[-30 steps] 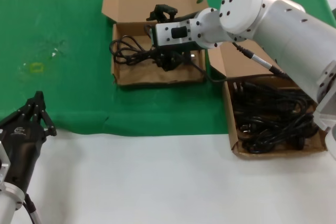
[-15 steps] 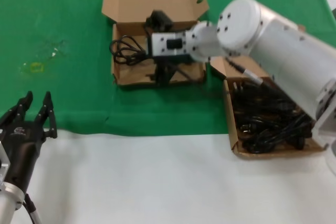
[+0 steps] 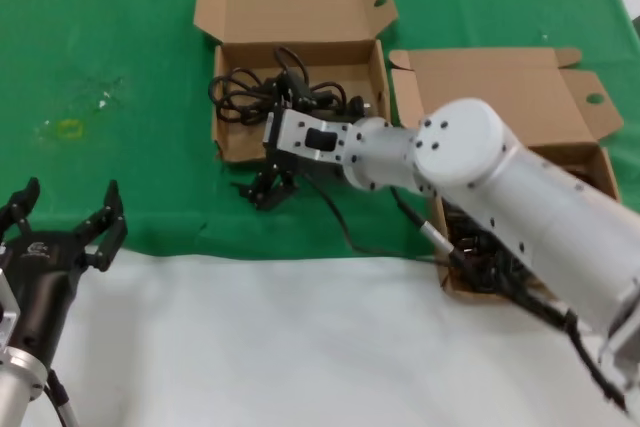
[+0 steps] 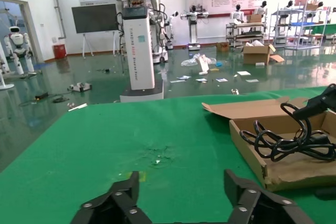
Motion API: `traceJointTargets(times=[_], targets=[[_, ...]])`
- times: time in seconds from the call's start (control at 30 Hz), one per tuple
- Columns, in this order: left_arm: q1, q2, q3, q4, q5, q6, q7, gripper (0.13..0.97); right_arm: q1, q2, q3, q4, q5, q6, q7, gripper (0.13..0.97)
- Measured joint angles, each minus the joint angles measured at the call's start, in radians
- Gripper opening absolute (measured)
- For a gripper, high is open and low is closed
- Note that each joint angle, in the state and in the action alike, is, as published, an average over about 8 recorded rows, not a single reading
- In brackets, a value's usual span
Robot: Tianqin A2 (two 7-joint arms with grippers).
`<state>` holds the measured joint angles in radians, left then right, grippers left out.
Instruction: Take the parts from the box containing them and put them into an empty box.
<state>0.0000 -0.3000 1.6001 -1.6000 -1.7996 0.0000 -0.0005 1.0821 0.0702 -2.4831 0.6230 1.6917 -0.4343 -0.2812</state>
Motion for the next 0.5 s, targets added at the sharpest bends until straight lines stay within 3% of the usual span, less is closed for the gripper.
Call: traceJointTargets(times=[0.43, 0.5], targets=[[0.0, 0.0, 0.0, 0.0, 0.0, 0.0, 0.0, 0.765, -0.245, 0.052, 0.2, 0.221, 0.024, 0.098, 0.064, 0.966], [0.0, 0.0, 0.0, 0.0, 0.0, 0.0, 0.0, 0.765, -0.283, 0.06, 0.231, 0.255, 0.028, 0.113, 0.073, 0.966]])
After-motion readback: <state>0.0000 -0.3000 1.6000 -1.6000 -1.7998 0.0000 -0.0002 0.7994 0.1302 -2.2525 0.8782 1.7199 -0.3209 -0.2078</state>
